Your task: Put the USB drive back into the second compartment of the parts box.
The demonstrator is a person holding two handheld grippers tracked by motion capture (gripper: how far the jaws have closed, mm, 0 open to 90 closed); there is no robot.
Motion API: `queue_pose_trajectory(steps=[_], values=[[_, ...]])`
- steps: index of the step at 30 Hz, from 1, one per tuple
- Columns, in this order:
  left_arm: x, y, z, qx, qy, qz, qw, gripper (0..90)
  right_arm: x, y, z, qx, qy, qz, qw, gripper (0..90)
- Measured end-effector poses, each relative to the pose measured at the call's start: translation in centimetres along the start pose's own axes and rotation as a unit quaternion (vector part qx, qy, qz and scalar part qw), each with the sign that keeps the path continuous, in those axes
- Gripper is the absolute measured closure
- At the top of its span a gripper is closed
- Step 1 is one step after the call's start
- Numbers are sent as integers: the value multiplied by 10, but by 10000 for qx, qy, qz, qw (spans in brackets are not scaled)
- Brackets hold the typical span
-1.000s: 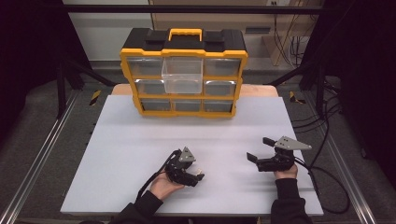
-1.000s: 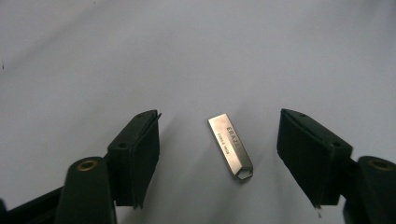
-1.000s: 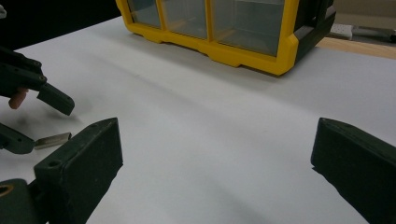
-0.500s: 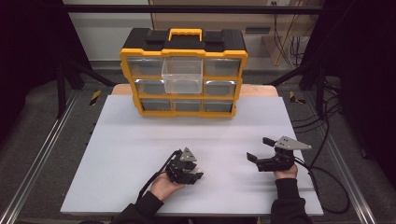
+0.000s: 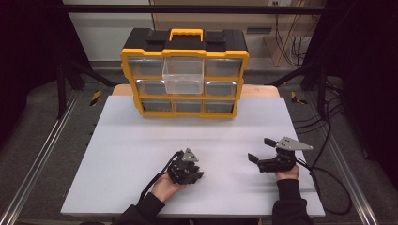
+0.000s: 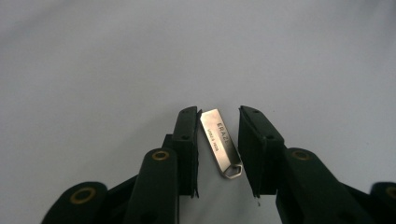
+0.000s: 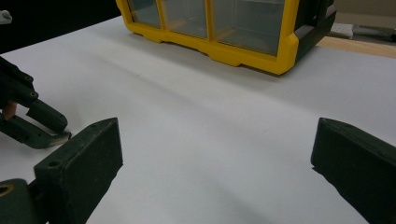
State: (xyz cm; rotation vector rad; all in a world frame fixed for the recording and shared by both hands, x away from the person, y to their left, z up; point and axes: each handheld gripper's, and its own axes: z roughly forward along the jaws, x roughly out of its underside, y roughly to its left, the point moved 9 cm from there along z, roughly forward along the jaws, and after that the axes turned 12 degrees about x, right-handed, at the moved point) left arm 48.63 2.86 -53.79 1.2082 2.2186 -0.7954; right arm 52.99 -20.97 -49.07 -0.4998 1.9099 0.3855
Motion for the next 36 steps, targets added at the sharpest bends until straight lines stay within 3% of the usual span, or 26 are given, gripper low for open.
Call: queue_pose_trajectory(steps=[18,27,36], values=[[0,-1,0,-17,80,-61,9999,774,-1,0,0,1,-20,-4,10000,26],[0,-1,1,-51,55,-145,9999,769,0,0,0,-8,-17,-3,10000,26],[0,-2,1,-172,93,-82,9998,778,-1,0,0,-1,-14,12,10000,26]])
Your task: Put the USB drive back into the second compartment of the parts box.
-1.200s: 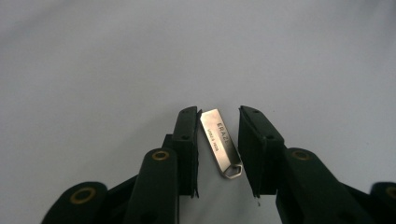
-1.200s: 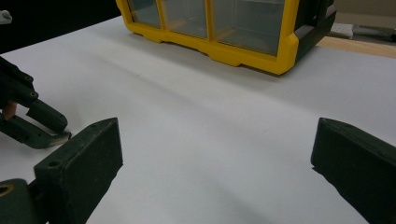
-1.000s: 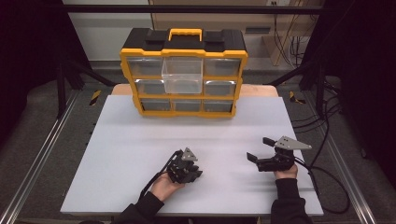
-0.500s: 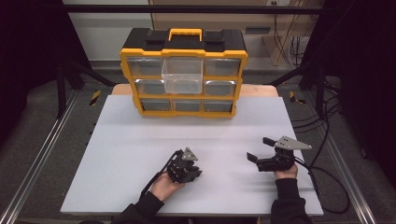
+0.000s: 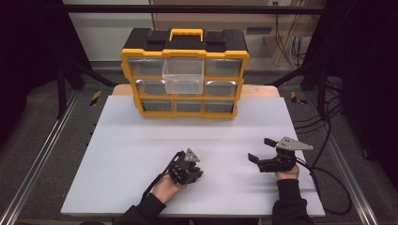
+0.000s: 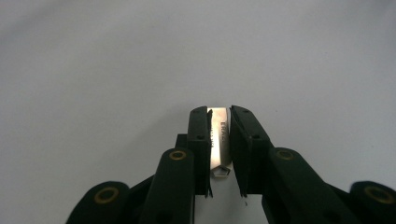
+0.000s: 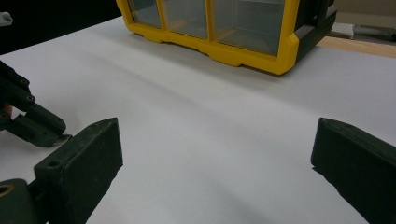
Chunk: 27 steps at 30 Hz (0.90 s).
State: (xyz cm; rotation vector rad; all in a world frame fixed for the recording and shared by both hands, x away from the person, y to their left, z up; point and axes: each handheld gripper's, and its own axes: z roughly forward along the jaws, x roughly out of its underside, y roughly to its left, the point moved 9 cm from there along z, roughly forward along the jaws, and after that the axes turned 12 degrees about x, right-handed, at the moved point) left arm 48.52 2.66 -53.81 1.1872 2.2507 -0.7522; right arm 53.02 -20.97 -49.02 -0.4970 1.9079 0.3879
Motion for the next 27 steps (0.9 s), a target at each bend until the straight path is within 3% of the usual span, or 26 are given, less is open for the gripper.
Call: queue_pose_trajectory(steps=[27], values=[[-2,2,-6,45,-131,38,9999,789,0,0,0,-2,3,5,10000,26]])
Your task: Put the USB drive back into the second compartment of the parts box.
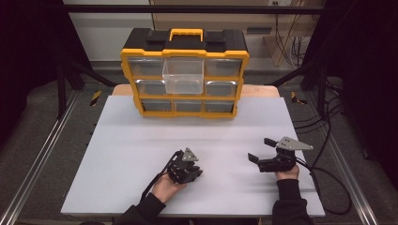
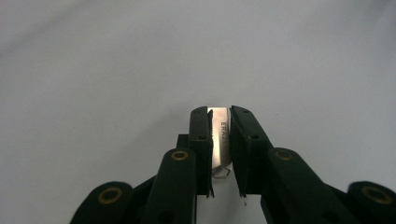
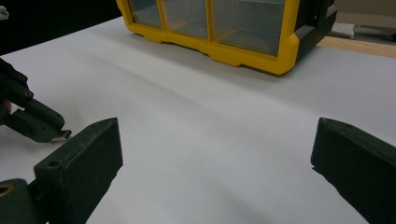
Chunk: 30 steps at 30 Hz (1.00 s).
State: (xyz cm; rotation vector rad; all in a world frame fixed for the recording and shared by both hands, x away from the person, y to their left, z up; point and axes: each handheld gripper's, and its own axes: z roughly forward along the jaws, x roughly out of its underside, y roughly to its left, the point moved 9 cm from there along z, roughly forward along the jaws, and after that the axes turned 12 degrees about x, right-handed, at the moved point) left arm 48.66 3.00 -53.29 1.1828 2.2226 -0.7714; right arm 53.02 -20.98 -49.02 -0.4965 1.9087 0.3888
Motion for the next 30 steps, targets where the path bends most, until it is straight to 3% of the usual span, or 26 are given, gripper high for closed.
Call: queue_pose_trajectory(steps=[30], values=[[-13,6,-34,-24,-385,-26,9993,789,0,0,0,-5,9,27,10000,26]])
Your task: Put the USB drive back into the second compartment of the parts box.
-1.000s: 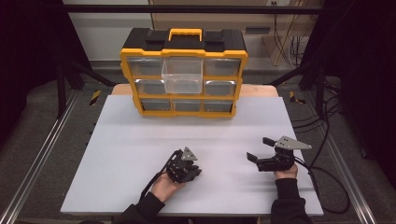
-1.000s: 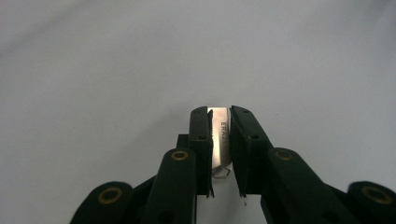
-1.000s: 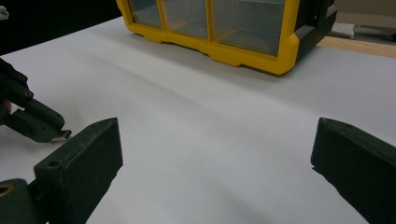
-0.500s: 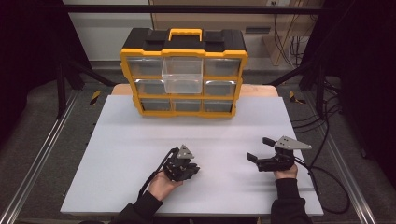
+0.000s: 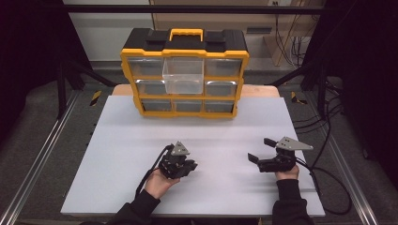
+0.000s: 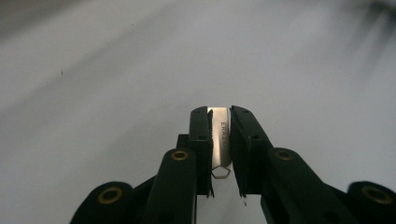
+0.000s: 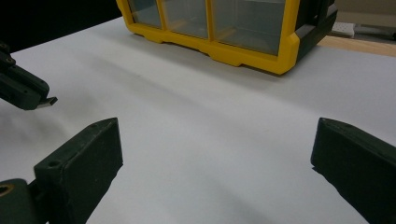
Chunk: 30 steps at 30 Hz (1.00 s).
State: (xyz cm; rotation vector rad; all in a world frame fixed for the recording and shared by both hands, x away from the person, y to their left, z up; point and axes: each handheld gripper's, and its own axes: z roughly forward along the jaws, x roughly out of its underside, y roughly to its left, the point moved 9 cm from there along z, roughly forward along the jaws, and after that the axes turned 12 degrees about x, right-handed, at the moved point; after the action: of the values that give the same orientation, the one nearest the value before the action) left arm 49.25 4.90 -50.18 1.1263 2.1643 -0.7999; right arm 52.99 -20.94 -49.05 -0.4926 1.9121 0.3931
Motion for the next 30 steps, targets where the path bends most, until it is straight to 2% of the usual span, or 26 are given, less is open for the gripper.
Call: queue_pose_trajectory(steps=[12,30], values=[[-6,6,-15,-45,-172,-36,9998,789,0,-1,0,10,3,-11,10000,26],[-18,15,-48,-177,-481,-38,9987,789,0,-1,0,17,21,4,10000,26]])
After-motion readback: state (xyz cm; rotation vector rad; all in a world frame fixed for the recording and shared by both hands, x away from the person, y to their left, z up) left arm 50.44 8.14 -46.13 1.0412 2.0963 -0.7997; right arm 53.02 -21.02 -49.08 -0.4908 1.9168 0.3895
